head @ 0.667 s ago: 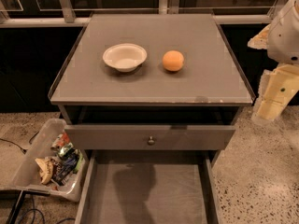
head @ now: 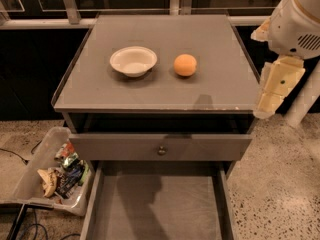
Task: Place orange into middle drawer
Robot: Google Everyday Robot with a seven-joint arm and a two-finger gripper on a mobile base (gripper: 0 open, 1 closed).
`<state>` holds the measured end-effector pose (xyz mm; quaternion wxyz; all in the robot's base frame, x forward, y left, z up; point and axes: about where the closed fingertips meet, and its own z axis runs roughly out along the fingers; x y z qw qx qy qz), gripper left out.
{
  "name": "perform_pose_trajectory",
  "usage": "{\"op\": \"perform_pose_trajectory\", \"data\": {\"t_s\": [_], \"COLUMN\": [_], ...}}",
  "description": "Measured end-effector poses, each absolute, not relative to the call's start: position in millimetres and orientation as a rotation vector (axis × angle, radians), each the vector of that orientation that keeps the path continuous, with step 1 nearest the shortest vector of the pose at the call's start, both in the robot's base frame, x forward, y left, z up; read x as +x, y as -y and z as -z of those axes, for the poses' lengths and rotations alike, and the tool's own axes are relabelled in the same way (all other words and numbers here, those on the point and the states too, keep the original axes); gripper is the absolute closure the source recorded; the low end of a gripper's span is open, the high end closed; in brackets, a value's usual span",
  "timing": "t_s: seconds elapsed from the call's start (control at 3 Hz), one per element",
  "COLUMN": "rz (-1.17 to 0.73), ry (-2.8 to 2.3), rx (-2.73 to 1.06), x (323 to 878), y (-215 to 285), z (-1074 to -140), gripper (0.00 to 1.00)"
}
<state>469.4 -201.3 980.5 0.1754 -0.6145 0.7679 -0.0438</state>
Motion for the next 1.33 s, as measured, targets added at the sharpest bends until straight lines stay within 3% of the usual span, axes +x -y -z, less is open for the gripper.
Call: {"op": "perform_pose_trajectory", "data": {"t_s": [0.67, 1.33], "rz": [-0.177, -0.262], "ry": [-2.026, -1.974], "rx": [-1.584, -1.494], "x": [534, 550], "y": [173, 161], "z": [-976, -978], "gripper": [0.00, 0.00]}}
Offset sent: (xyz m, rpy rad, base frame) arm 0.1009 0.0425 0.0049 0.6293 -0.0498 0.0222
